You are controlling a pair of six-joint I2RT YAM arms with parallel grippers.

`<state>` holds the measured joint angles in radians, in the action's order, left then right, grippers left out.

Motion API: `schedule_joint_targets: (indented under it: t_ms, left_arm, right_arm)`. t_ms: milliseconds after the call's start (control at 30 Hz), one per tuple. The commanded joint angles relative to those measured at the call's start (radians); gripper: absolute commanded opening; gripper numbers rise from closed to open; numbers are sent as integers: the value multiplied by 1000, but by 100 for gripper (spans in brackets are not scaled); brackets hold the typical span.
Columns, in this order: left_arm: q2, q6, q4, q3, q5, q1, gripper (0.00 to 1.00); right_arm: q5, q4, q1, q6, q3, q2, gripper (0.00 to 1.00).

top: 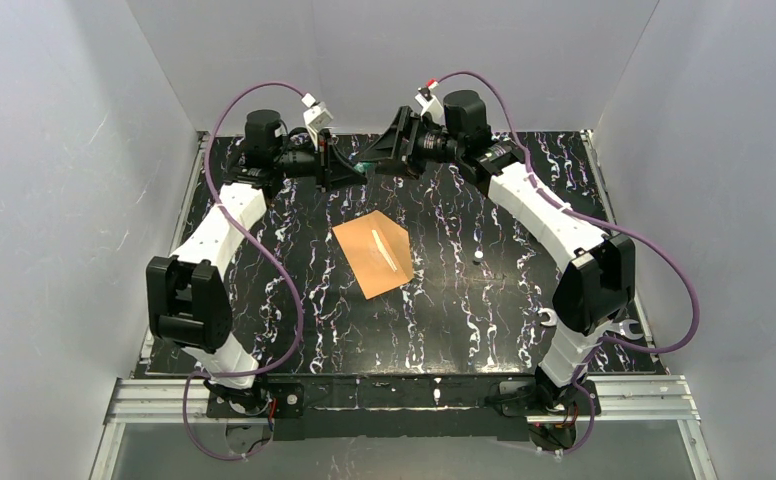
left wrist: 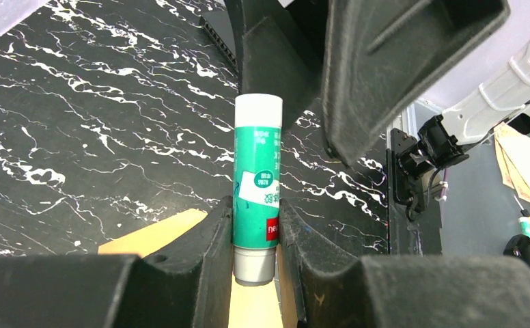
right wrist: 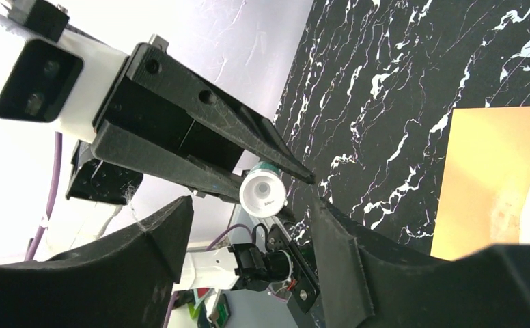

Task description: Place the letter into the envelope and seal it

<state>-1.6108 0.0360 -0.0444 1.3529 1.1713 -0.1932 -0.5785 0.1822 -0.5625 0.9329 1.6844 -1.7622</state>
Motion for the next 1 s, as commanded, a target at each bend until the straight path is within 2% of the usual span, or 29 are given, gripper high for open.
schedule_joint_targets:
  t_ms: [0,133,300,467,533,700,767,900,933,967]
  left_arm:
    - [-18,-10,2,61,27,-6,0]
    - [-15,-17,3,48,59,-24,0]
    - [-13,-29,11,54,53,-36,0]
    - [-17,-32,16,65,53,-43,0]
    - [-19,-31,27,74,39,-44,0]
    - [-16,30,13,79,-90,-44,0]
    - [-14,49,-3,75,-93,-46,0]
    - [-5,67,-6,64,-74,-58,0]
    - [0,73,-10,56,-76,-57,2]
    - [7,78,-12,49,-86,-58,6]
  right_arm:
    - [-19,-45,-15,-15,-7,8,68]
    - [3,-40,-23,-22,10,-11,52]
    - [14,-22,-25,-27,32,-29,43]
    - [12,5,-33,-34,49,-46,44]
    - [10,8,-37,-33,55,-50,41]
    - [10,37,-42,-44,78,-55,42]
    - [16,40,-43,-50,76,-56,41]
    - [33,42,-43,-55,78,-55,11]
    - [45,41,-43,-56,75,-50,4]
    - [59,40,-43,-60,72,-44,1]
